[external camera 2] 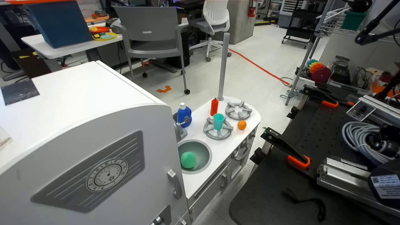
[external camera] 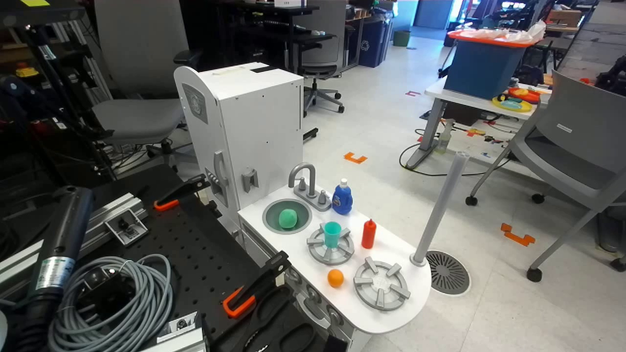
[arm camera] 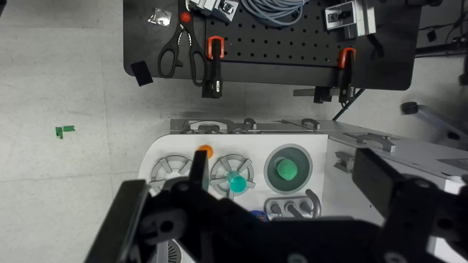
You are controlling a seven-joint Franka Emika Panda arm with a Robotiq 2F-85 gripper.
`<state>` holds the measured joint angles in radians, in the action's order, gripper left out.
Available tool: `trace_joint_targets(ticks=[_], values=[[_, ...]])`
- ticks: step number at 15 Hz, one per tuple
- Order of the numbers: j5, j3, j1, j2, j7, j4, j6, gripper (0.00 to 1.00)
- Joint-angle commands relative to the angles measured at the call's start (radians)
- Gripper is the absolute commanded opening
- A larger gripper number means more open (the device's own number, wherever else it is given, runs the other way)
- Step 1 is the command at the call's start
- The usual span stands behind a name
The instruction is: Move the tap to the right
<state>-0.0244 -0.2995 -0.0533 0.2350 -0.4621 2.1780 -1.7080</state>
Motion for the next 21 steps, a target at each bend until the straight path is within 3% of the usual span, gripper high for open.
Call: trace_joint_targets(ticks=[1, 7, 10, 15, 21], values=[[-0.023, 0.072, -0.005, -0.17, 0.12, -0.082, -0.036, 1.0], [0.0, 0.222, 0.038, -0.481, 0.399, -0.179, -0.28, 1.0], [0.028, 0.259, 0.077, -0.668, 0.536, -0.284, -0.376, 1.0], [0.11, 0.247, 0.18, -0.942, 0.723, -0.474, -0.483, 1.0], [0.192, 0.235, 0.293, -1.133, 0.774, -0.616, -0.525, 1.0]])
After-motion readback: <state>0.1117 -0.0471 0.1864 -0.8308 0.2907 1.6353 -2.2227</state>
